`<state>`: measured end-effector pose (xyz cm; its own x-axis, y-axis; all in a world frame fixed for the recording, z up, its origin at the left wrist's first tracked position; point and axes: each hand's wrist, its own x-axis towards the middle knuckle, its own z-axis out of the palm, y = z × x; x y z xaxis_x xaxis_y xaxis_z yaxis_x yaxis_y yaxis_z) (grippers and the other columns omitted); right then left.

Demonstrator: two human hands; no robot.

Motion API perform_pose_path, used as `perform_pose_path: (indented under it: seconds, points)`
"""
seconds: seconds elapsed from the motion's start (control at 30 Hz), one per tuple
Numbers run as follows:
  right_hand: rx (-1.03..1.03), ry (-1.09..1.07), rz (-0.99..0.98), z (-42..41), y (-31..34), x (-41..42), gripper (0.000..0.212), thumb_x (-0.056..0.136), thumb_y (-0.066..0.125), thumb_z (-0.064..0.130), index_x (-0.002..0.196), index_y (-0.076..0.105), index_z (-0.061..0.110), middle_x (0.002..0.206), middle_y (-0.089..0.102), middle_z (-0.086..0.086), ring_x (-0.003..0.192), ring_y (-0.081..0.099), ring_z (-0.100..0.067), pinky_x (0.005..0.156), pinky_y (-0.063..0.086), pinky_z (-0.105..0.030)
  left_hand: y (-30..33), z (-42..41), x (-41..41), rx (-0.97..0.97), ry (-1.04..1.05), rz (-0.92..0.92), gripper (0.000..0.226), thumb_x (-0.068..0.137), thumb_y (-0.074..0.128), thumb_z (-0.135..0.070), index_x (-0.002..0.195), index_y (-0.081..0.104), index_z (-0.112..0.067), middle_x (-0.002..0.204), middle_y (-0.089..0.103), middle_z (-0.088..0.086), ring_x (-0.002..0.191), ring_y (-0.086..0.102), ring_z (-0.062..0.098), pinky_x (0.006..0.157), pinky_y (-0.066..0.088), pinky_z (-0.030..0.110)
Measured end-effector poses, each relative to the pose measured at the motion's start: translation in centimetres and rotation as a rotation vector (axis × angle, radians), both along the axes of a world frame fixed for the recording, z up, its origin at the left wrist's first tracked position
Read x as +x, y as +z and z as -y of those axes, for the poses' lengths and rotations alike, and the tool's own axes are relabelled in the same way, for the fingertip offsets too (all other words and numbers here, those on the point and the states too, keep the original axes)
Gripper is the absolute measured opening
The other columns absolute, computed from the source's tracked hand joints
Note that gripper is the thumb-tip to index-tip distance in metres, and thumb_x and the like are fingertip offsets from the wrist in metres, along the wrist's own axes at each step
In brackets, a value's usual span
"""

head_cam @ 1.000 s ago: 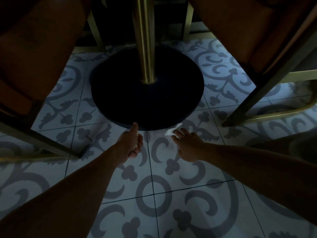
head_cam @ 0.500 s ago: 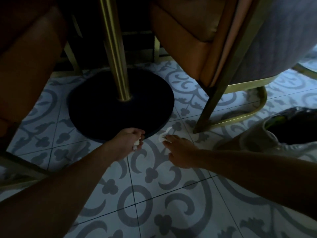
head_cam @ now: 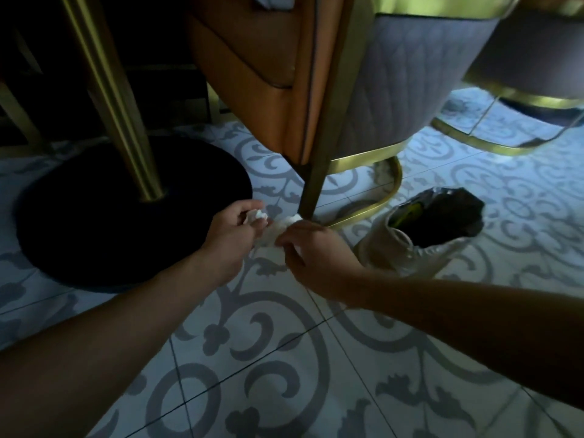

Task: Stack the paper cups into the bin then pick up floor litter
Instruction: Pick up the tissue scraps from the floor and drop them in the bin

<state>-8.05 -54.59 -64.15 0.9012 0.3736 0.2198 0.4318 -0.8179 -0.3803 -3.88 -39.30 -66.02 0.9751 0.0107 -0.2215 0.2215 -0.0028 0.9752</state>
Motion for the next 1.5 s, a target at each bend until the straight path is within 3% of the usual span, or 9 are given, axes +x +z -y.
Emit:
perform_pose_path:
  seconds: [0.2, 0.37, 0.5, 0.67, 0.8, 1.03, 1.3, 1.4, 1.5]
  points:
    - [0.113, -0.068, 0.162, 5.0, 3.6, -0.6, 0.020, 0.086, 0.056, 0.008, 0.098, 0.071, 0.017, 0.096, 0.069, 0.000, 0.081, 0.063, -0.011, 0.071, 0.051, -0.023, 1.9, 5.2, -0.1, -0.063, -0.066, 0.057, 0.023, 0.092, 0.065, -0.006, 0.096, 0.066, -0.028, 0.104, 0.072, 0.004, 0.092, 0.068, 0.022, 0.063, 0.055, 0.024]
    - [0.182, -0.248, 0.243, 10.4, 5.4, -1.1, 0.019, 0.087, 0.059, 0.009, 0.100, 0.066, 0.021, 0.088, 0.064, 0.015, 0.075, 0.063, 0.004, 0.069, 0.050, -0.011, 3.8, 8.8, 0.3, -0.274, -0.085, 0.044, 0.021, 0.093, 0.064, -0.002, 0.093, 0.067, -0.023, 0.102, 0.076, 0.008, 0.104, 0.071, 0.026, 0.097, 0.056, 0.044]
    - [0.231, -0.412, 0.275, 14.4, 6.4, -1.2, 0.019, 0.084, 0.062, 0.014, 0.102, 0.065, 0.021, 0.084, 0.067, 0.009, 0.074, 0.063, 0.007, 0.064, 0.044, -0.002, 4.6, 11.4, 0.9, -0.335, -0.105, 0.066, 0.020, 0.093, 0.063, -0.003, 0.096, 0.066, -0.022, 0.104, 0.078, 0.004, 0.100, 0.073, 0.012, 0.089, 0.058, 0.027]
    - [0.205, -0.537, 0.137, 17.7, 6.2, -1.0, 0.020, 0.080, 0.065, 0.015, 0.100, 0.068, 0.020, 0.084, 0.070, 0.003, 0.075, 0.067, -0.011, 0.071, 0.056, -0.031, 4.9, 14.3, 0.9, -0.341, -0.181, 0.125, 0.022, 0.093, 0.061, 0.002, 0.092, 0.065, -0.020, 0.088, 0.075, -0.008, 0.083, 0.069, -0.004, 0.074, 0.053, 0.009]
    - [0.205, -0.559, 0.082, 18.9, 5.2, -1.0, 0.016, 0.080, 0.067, 0.013, 0.091, 0.072, 0.023, 0.084, 0.070, 0.007, 0.071, 0.064, 0.002, 0.063, 0.048, -0.007, 5.2, 15.7, 0.9, -0.356, -0.273, 0.151, 0.019, 0.091, 0.062, 0.005, 0.098, 0.064, -0.012, 0.096, 0.073, 0.001, 0.080, 0.070, -0.004, 0.074, 0.055, 0.009]
    - [0.101, -0.558, 0.069, 19.8, 4.5, -1.3, 0.013, 0.081, 0.068, 0.012, 0.087, 0.075, 0.021, 0.077, 0.068, 0.003, 0.067, 0.061, -0.008, 0.054, 0.045, -0.011, 4.1, 17.1, 1.0, 0.007, -0.300, 0.299, 0.022, 0.083, 0.076, -0.004, 0.085, 0.067, -0.025, 0.088, 0.071, 0.000, 0.086, 0.070, 0.017, 0.085, 0.060, 0.037]
    - [0.136, -0.612, 0.071, 20.3, 4.5, -0.9, 0.015, 0.079, 0.070, 0.014, 0.086, 0.073, 0.027, 0.082, 0.069, -0.001, 0.072, 0.065, -0.014, 0.059, 0.055, -0.025, 2.9, 17.1, 0.8, 0.366, -0.409, 0.604, 0.008, 0.083, 0.077, -0.016, 0.088, 0.071, -0.019, 0.085, 0.069, -0.009, 0.085, 0.063, 0.008, 0.072, 0.048, 0.020]
    - [0.110, -0.585, 0.060, 20.2, 4.4, -0.8, 0.015, 0.080, 0.070, 0.015, 0.086, 0.072, 0.029, 0.080, 0.068, 0.003, 0.071, 0.064, -0.010, 0.055, 0.050, -0.014, 2.7, 17.2, 0.8, 0.470, -0.434, 0.634, 0.009, 0.086, 0.075, -0.020, 0.095, 0.076, -0.019, 0.097, 0.074, -0.004, 0.099, 0.064, 0.016, 0.089, 0.051, 0.035]
    - [0.121, -0.578, 0.048, 20.0, 4.2, -0.7, 0.015, 0.080, 0.070, 0.013, 0.085, 0.072, 0.027, 0.077, 0.070, -0.004, 0.069, 0.065, -0.015, 0.058, 0.053, -0.022, 2.7, 17.3, 0.8, 0.543, -0.470, 0.653, 0.017, 0.082, 0.078, -0.025, 0.098, 0.078, -0.021, 0.105, 0.074, -0.001, 0.107, 0.062, 0.023, 0.093, 0.048, 0.047]
